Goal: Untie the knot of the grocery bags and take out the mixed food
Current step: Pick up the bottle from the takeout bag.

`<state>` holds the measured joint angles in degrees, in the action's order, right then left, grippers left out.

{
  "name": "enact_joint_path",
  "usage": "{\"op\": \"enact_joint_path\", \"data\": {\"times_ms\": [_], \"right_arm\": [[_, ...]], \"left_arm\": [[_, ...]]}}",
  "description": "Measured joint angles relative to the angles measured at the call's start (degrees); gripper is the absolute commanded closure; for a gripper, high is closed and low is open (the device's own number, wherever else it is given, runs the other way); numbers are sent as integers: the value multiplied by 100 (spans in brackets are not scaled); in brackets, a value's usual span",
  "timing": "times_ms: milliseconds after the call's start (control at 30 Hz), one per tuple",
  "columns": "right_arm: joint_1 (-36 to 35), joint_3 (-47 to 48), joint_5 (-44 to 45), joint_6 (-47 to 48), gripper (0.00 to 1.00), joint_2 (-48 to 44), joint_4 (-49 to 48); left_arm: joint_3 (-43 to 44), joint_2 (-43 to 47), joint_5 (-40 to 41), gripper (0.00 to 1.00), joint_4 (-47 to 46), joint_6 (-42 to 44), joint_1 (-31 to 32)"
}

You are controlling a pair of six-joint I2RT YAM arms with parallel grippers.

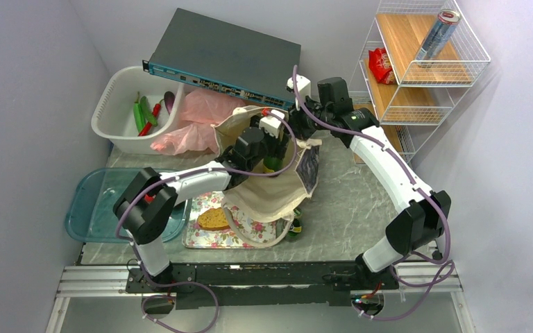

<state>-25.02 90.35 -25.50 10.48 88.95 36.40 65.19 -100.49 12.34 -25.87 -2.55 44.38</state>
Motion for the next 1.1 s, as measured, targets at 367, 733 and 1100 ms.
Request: {"op": "enact_joint_path", "data": {"times_ms": [367,733,1100], "right_arm": [[-4,87,96,11,100,70,-15],[-28,98,-125,-9,100,70,50],[-105,175,-127,-184,100,90,127]], "left_arm": [[66,-518,-63,24,-343,131,-144],[247,-813,-92,67,-354,-20,-214],[-422,-184,-656,100,-481,-109,-188]]}}
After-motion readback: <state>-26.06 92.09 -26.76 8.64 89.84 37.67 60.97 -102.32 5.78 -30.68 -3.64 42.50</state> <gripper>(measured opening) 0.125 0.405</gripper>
